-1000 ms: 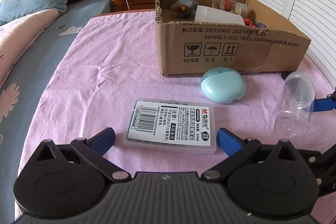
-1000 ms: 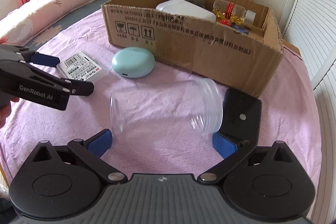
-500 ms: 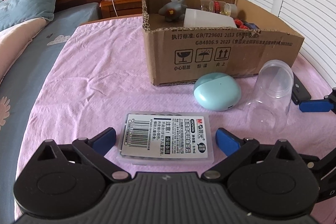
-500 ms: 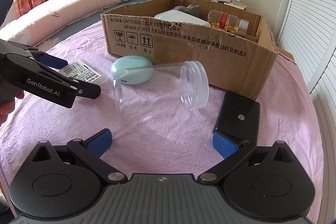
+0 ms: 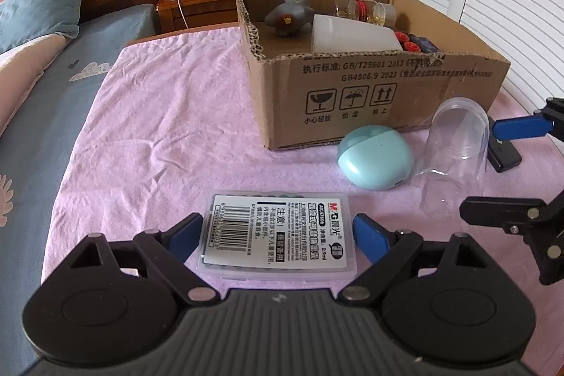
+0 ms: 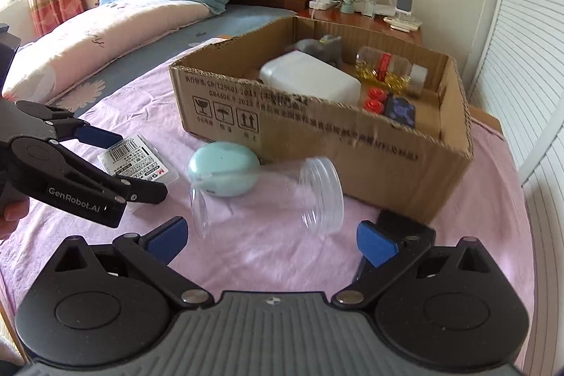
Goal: Organize rigid objects
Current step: 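Close the left gripper on the white card while the right gripper lifts the jar, then drop the card into the box with the left gripper while the right lowers the jar in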
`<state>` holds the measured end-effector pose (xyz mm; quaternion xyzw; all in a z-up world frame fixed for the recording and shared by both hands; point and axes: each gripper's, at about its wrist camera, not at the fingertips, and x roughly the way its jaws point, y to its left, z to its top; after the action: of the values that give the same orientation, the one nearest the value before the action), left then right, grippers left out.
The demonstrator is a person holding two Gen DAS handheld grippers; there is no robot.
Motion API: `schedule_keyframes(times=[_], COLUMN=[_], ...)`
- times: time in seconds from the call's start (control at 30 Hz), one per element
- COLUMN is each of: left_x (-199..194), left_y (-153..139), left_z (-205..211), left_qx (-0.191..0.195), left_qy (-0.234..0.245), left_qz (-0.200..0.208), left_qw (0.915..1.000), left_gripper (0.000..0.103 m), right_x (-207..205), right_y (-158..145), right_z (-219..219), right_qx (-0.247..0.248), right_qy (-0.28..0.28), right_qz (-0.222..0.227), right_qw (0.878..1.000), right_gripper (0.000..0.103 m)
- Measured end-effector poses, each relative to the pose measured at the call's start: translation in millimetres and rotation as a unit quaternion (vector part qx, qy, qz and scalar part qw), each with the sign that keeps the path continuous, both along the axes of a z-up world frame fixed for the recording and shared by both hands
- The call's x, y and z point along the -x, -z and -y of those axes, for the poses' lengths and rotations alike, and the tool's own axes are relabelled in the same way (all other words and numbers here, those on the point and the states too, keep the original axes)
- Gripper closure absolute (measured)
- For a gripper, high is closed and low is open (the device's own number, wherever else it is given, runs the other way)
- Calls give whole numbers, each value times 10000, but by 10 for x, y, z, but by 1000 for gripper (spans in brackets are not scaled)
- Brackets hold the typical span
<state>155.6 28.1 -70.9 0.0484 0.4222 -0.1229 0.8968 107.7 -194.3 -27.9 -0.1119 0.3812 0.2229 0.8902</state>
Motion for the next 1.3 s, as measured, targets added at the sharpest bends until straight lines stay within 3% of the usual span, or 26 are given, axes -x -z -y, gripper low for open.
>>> schedule_keyframes(times=[0.2, 0.3, 0.53, 0.77, 1.07, 1.3], left_x=[-57, -48, -22, 19, 47, -170], left_y=[-1, -14, -133, -305, -671, -1086], left_z=[-32, -32, -26, -57, -44, 103], left_qx=[42, 50, -39, -11, 88, 100], left_qy=[84, 186, 510, 665, 827, 1083], left_qz=[-42, -90, -146, -159, 38, 445], left_qw=[9999, 9998, 9986, 9977, 9965, 9931], left_gripper=[13, 13, 13, 13, 13, 13], right_x=[-62, -67, -33, 79, 105, 25], right_y=[-16, -20, -174, -442, -713, -811], right_z=[-139, -186, -80, 22, 145, 189], right_qx=[197, 401, 193, 91, 29, -35], right_qy=[-239, -197, -28, -4, 87, 107], right_qz=[139, 139, 23, 236, 623, 815], right_qw=[9994, 9989, 9998, 9997, 9980, 9966], right_gripper=[0, 10, 10, 10, 10, 10])
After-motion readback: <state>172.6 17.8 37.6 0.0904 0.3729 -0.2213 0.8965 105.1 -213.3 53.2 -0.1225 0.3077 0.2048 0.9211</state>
